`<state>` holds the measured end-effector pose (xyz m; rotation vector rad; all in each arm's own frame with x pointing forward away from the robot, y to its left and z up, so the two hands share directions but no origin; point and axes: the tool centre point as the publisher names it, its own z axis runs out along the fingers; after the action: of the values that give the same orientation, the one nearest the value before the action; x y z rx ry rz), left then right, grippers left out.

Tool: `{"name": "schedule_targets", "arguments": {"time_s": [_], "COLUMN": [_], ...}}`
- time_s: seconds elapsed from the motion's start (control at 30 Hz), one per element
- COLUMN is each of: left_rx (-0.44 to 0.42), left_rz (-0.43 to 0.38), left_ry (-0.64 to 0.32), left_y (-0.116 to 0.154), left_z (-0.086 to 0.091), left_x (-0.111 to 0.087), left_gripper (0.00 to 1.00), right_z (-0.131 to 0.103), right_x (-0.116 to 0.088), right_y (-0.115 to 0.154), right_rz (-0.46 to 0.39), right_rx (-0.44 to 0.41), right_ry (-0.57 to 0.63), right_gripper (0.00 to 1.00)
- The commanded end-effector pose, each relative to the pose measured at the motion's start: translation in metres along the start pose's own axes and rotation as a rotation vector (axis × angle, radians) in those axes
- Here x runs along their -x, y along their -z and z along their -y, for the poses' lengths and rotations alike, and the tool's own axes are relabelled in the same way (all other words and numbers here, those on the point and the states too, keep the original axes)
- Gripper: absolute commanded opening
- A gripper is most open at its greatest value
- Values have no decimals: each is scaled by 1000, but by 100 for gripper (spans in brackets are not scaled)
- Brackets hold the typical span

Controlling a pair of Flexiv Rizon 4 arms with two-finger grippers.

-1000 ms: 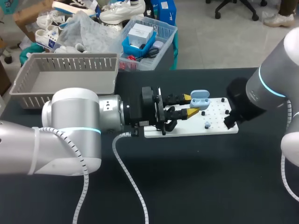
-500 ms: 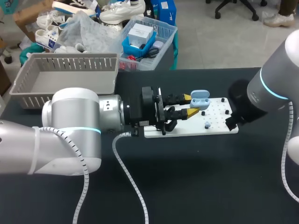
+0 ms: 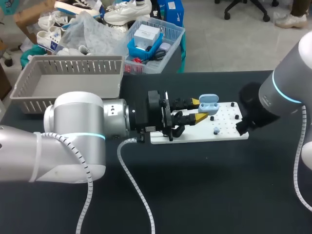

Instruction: Pick up each earbud case from the left stands, insert the matching earbuds, close the lid, and place the case in the box.

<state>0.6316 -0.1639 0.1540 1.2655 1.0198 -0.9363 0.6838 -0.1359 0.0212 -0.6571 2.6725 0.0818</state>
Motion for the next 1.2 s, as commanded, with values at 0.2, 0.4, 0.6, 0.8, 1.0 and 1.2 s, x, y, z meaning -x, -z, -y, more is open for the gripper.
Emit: {"name": "schedule_targets", "arguments": {"time_s": [0.2,0.4,0.6,0.8,1.0,1.2], "left_rx": [49,49,49,49,49,49], "left_rz": [3,3,3,3,3,3], "left_ry": [-7,-7,-7,-7,-7,-7], "left_y": [-1,-1,-1,-1,-1,-1], "left_z": [3,3,3,3,3,3], "left_x": [-1,-1,-1,-1,-1,-1], "left_gripper": [0,0,0,0,0,0], "right_z": [-1,-1,-1,0,0,0], "right_x": [3,1,1,2,2,3], "right_y": [-4,-6,-6,-6,-7,-7], "right_rz": [-4,-7,-9,-9,-9,-9], "right_rx": [-8,-5,-4,-4,-4,-3], "right_ry": [-1,-6,-7,-6,-8,-9], "right_gripper": [34,33,33,31,25,16]}}
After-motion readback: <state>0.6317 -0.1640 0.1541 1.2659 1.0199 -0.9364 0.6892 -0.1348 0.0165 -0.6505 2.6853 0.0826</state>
